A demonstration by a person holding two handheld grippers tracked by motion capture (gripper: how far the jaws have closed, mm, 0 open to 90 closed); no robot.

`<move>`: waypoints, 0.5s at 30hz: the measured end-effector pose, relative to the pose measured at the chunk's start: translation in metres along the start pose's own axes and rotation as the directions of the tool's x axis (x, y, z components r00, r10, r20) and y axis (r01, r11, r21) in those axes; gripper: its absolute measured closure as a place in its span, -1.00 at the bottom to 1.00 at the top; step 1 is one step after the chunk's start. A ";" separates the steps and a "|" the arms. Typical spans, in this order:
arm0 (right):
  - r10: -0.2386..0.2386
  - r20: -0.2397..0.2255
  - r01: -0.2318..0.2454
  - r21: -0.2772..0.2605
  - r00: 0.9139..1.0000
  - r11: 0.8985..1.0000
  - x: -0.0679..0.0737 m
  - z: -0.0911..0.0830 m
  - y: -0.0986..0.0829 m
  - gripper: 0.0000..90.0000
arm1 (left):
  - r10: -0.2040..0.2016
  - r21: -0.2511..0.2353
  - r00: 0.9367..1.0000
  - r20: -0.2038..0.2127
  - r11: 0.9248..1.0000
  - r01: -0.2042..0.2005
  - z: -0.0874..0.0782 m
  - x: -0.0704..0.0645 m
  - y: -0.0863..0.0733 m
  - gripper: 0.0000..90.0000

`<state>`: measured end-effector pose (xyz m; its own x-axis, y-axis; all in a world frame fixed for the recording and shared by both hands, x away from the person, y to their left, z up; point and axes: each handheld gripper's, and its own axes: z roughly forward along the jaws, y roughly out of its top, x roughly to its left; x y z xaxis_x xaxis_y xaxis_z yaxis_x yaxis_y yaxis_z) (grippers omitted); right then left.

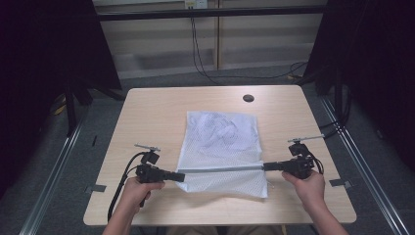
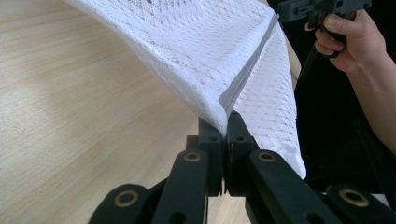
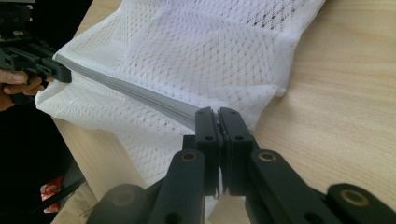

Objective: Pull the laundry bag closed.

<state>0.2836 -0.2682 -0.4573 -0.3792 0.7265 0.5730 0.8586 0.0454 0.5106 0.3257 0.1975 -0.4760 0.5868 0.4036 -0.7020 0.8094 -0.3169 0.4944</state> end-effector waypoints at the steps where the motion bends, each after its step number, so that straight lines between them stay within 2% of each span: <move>1: 0.000 -0.002 0.000 -0.001 1.000 1.000 0.000 0.000 0.000 0.93 | 0.003 0.001 1.000 -0.005 1.000 -0.003 0.000 0.000 0.000 0.97; 6: -0.011 0.000 0.011 0.004 1.000 1.000 0.001 0.002 0.000 0.92 | 0.014 -0.007 1.000 0.000 1.000 -0.014 -0.001 -0.003 0.000 0.95; 7: -0.013 0.000 0.013 0.006 1.000 1.000 0.002 0.002 0.000 0.92 | 0.036 0.000 0.999 0.009 0.999 -0.036 -0.001 -0.003 0.001 0.93; 8: -0.025 0.008 0.025 0.013 1.000 1.000 0.002 0.003 0.000 0.92 | 0.044 0.006 0.999 0.000 0.999 -0.044 -0.002 -0.004 0.001 0.90; 10: -0.037 0.016 0.036 0.025 0.999 0.999 0.004 0.005 -0.001 0.92 | 0.049 0.008 0.999 0.000 0.999 -0.049 -0.001 -0.005 0.001 0.79; 12: -0.041 0.020 0.041 0.029 0.999 0.999 0.004 0.006 -0.001 0.92 | 0.067 0.020 0.997 -0.024 0.998 -0.066 -0.001 -0.006 0.001 0.63; 15: -0.041 0.020 0.041 0.025 0.999 0.999 0.004 0.005 -0.001 0.91 | 0.089 0.029 0.996 -0.020 0.996 -0.089 0.000 -0.008 0.001 0.38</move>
<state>0.2833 -0.2619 -0.4586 -0.4073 0.7373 0.5389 0.8508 0.0918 0.5174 0.3219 0.1942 -0.4700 0.6569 0.3909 -0.6447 0.7533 -0.3765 0.5393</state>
